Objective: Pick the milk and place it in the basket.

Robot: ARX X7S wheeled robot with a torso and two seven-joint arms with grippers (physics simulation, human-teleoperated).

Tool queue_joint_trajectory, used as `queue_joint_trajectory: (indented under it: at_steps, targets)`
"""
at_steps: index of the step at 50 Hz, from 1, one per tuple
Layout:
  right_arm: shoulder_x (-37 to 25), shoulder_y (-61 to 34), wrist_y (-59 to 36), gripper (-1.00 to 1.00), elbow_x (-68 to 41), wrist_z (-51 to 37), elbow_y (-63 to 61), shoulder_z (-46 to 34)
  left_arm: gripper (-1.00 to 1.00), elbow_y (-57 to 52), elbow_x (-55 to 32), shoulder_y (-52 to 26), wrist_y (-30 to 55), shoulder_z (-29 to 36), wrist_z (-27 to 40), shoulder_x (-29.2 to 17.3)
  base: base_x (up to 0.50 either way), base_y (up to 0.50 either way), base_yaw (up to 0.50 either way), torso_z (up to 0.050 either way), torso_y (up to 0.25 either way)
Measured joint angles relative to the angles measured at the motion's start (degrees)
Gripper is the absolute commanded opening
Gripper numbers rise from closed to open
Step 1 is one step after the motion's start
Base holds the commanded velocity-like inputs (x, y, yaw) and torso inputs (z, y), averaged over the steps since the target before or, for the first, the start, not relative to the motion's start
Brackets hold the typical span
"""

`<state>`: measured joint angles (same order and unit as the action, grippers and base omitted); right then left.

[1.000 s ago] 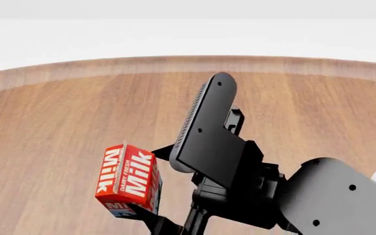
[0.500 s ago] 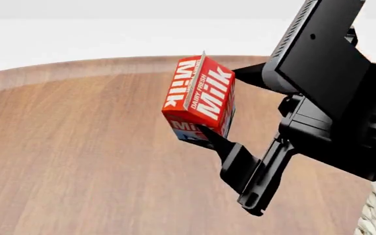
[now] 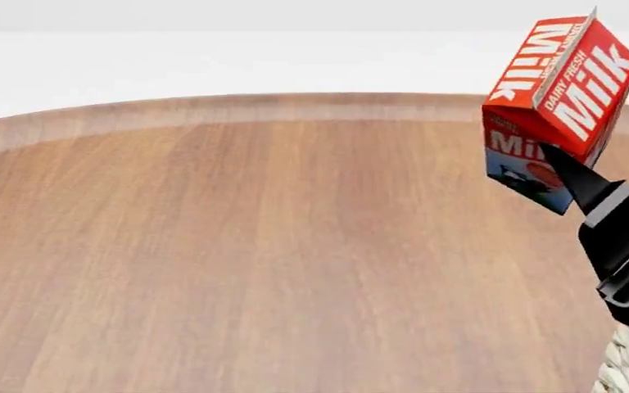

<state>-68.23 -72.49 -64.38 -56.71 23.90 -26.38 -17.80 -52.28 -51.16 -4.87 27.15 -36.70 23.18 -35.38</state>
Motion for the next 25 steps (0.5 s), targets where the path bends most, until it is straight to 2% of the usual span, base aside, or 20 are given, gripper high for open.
queue_joint_trajectory:
  at_steps: [9,25]
  targets:
    - [-5.06,5.01,0.35,-1.00,-1.79,-4.48,2.82,5.65,1.00,0.03,0.07,0.07,-0.14,0.20,0.07,-0.09,0.00,0.00,0.00,0.001,0.001]
    - [-11.00,21.41,2.24,-1.00,-3.76,-12.93,7.57,18.80,1.00,0.11,0.14,0.19,-0.40,0.44,0.20,-0.25,0.00,0.00,0.00,0.001,0.001]
